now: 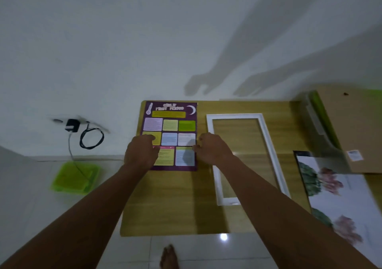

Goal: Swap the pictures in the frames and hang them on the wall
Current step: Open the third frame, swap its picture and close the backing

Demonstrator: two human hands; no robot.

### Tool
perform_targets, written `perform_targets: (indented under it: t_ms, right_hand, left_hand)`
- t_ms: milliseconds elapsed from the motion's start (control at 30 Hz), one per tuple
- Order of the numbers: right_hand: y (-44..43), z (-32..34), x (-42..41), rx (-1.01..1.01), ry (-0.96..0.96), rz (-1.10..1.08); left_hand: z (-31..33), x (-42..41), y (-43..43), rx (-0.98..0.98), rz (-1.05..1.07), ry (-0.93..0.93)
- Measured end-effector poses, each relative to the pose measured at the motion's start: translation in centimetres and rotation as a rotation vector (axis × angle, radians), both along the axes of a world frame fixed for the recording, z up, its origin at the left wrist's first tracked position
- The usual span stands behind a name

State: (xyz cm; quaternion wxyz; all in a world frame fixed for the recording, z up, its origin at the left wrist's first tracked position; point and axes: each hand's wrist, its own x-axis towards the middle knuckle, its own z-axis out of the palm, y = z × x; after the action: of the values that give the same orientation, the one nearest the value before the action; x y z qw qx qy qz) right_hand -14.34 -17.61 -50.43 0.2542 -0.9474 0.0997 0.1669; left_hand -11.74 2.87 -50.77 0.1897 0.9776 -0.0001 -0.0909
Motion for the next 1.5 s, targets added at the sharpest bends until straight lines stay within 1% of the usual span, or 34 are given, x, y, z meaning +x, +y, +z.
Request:
perform_targets:
  t_ms: [133,200,267,400,567,633,733,800,900,967,1000,1067,1200,1267,1333,1400,1433,1467,1500]
  right_hand:
    - [2.6,-2.7,1.8,-0.032,0.054,-0.094]
    - [3.8,-3.4,2.3,-0.063,0.057,-0.14]
    - [4.7,-4.0,2.5,-0.048,0.04,-0.179]
    - [5.4,-4.7,3.0,0.039,0.011,-0.288]
    - [5.6,-4.9,3.1,0.021,-0.018,-0.309]
    - [5.7,-4.7,3.0,0.049,-0.022,-0.321]
    - [5.9,-4.3,3.2,0.131,-0.038,-0.343]
    - [6.2,-3.5,3.5,0.216,-0.058,-0.347]
    - [6.8,-0.6,4.3,0.385,-0.034,-0.337]
    - [7.3,1.8,5.0,0.523,-0.068,-0.338]
    - [7.4,3.1,5.2,0.586,-0.098,-0.36]
    - [7.3,4.7,5.5,0.631,-0.131,-0.415]
    - [5.3,6.7,4.5,0.546,-0.184,-0.461]
    - [3.7,7.8,3.4,0.602,-0.212,-0.494]
    - [1.8,8.9,2.1,0.697,-0.199,-0.517]
    - [-0.5,9.9,0.6,0.855,-0.148,-0.52]
    - [-1.7,10.2,-0.1,0.935,-0.124,-0.513]
    - [-2.8,10.7,-0.7,1.011,-0.101,-0.517]
    - [-3.9,10.9,-1.3,1.073,-0.081,-0.523]
  left_hand:
    - [-2.3,1.8,2.3,-0.058,0.033,0.037]
    - [-3.5,2.3,2.9,-0.086,0.051,0.038]
    - [-4.3,2.5,3.3,-0.135,0.09,0.025]
    - [-4.0,3.0,3.6,-0.213,0.164,0.046]
    - [-3.6,3.5,4.6,-0.395,0.262,0.067]
    - [-3.4,3.4,5.0,-0.462,0.283,0.064]
    - [-2.7,2.8,5.4,-0.563,0.297,0.031]
    - [-1.8,2.2,5.4,-0.62,0.292,-0.027]
    - [0.0,0.9,4.4,-0.614,0.179,-0.193]
    - [1.3,-0.4,3.2,-0.627,0.085,-0.302]
    - [1.8,-1.0,2.5,-0.633,0.048,-0.338]
    - [2.6,-2.2,1.3,-0.638,-0.009,-0.355]
    - [4.4,-4.4,-1.0,-0.76,-0.034,-0.258]
    - [5.3,-4.8,-2.0,-0.784,0.028,-0.225]
    - [5.3,-4.0,-2.5,-0.743,0.146,-0.182]
    - [4.9,-2.7,-2.8,-0.689,0.222,-0.034]
    - [4.9,-2.1,-2.9,-0.707,0.245,0.075]
    - [5.0,-1.7,-3.2,-0.786,0.259,0.193]
    - [5.2,-1.5,-3.6,-0.909,0.257,0.317]
